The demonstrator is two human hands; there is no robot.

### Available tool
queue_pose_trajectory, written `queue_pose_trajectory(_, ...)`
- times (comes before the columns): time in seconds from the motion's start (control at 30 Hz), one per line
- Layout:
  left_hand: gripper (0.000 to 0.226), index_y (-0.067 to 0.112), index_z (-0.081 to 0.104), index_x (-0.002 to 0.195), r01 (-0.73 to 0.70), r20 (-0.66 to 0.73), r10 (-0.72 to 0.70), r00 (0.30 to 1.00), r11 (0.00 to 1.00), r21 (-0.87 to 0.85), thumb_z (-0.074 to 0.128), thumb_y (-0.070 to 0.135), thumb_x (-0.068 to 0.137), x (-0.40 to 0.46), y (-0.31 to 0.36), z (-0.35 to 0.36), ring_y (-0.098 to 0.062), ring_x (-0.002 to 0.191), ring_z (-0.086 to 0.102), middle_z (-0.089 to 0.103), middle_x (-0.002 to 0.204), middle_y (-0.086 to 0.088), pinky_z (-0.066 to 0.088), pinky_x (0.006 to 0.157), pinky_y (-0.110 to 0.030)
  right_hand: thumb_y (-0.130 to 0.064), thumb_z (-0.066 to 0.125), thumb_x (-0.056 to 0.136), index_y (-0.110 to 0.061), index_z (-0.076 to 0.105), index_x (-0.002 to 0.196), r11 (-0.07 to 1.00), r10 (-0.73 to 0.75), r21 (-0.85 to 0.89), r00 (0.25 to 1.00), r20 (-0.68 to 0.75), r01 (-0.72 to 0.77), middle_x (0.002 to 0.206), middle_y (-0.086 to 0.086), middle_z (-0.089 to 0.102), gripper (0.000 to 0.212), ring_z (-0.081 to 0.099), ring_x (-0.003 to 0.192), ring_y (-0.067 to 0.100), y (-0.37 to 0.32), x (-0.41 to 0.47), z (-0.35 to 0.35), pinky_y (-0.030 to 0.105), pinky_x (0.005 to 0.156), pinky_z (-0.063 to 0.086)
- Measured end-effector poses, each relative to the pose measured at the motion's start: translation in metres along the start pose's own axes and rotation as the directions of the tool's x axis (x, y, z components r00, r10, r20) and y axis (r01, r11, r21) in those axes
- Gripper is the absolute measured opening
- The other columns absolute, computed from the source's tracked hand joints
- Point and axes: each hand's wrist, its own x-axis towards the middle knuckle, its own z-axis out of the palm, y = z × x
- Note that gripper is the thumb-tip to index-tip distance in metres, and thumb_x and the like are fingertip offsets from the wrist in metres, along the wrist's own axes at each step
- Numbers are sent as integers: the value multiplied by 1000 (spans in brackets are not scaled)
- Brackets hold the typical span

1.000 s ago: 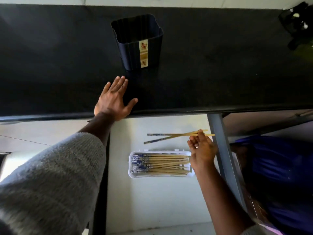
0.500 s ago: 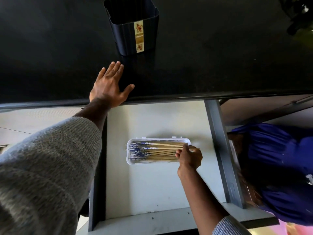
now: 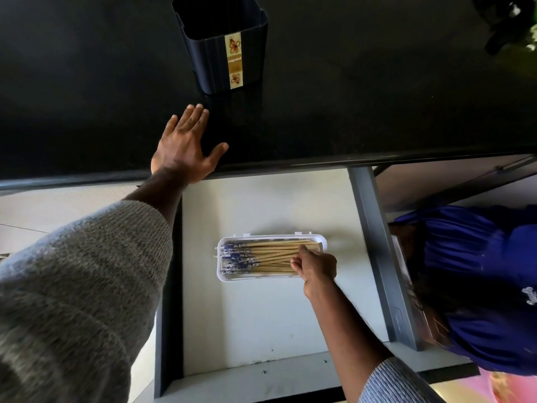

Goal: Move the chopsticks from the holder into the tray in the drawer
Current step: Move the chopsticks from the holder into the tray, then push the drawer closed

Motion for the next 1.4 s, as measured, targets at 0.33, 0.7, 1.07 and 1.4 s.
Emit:
queue_pose_trajectory(0.33,83,9,20,157,-8,11,7,1000,999,48,24,66,97,-5,2,2,-20,154,8,16,166,-8,9,125,-44,-19,62,79,-19,76,77,848,-338,-379,929,152,371,71,-2,75,13,74,73,19,10,-18,-14,39,76,62)
queue_pose_trajectory(0.7,73,7,10,159,181,-51,-181,982,983,-1,24,52,103,-83,50,29,-25,154,0,5,167,-11,-1,124,-47,-14,62,86,-14,78,92,671,-455,-525,850,266,523,88,1,77,17,72,87,16,13,-30,-50,18,74,47)
queue_pose_trajectory(1.07,65,9,17,158,483,180,-449,875,832,-272,36,40,104,-200,96,79,-28,152,17,14,166,-12,5,123,-44,-20,70,89,-8,66,114,607,-568,-632,819,78,481,114,16,68,28,63,107,35,15,-28,-58,36,83,49)
queue_pose_trajectory(1.4,36,1,63,118,734,368,-669,646,412,-540,48,28,102,-208,115,99,-40,100,60,66,115,-26,45,81,-38,-14,68,80,-6,75,96,594,-469,-683,873,136,425,96,13,76,19,71,90,32,-21,7,-46,33,73,57)
